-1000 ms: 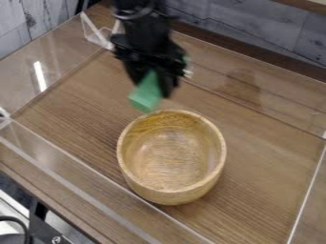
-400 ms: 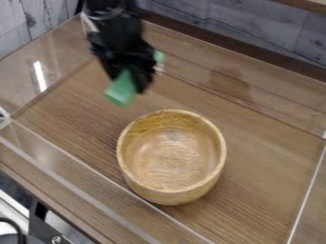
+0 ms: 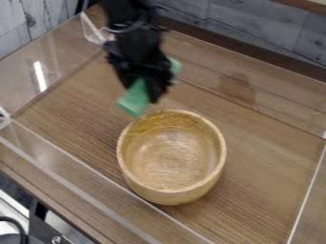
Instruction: Move green stick from inside the wooden bowl to the table next to it
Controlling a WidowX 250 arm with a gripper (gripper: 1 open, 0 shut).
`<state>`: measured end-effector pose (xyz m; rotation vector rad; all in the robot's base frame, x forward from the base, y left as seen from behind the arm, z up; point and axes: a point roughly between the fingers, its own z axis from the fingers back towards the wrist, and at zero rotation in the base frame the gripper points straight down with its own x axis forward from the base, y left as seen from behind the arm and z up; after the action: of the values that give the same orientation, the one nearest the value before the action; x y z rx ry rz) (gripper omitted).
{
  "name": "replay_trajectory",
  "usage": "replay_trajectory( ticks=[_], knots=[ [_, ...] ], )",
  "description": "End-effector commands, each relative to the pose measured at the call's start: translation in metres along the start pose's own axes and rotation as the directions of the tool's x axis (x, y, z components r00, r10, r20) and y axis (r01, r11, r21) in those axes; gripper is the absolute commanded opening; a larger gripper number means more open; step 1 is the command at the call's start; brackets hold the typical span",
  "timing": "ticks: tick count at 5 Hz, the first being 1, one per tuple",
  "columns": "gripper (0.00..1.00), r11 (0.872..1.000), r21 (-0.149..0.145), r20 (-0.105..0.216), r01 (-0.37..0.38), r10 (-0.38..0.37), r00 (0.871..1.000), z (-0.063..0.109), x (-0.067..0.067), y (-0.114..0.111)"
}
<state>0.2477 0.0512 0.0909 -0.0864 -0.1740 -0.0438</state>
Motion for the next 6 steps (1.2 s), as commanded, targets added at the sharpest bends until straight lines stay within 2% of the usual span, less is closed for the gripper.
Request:
replay_trajectory(
  ticks=[1, 2, 3, 4, 5, 6],
  knots=[
    [0.0, 0.998, 0.0, 0.058, 0.066, -0.066, 0.996, 0.005, 0.014, -0.038],
    [0.0, 0.999, 0.033, 0.07, 0.03, -0.033, 0.997, 0.009, 0.014, 0.003],
    [0.0, 0.997, 0.023, 0.081, 0.069, -0.07, 0.994, 0.003, 0.015, -0.03],
    [0.0, 0.998, 0.055, 0.094, 0.03, -0.035, 0.995, 0.007, 0.016, 0.01],
    [0.0, 0.999, 0.043, 0.111, 0.007, -0.012, 0.994, 0.013, 0.025, 0.001],
    [0.0, 0.999, 0.031, 0.137, -0.037, 0.032, 0.99, 0.012, 0.049, -0.025]
  ],
)
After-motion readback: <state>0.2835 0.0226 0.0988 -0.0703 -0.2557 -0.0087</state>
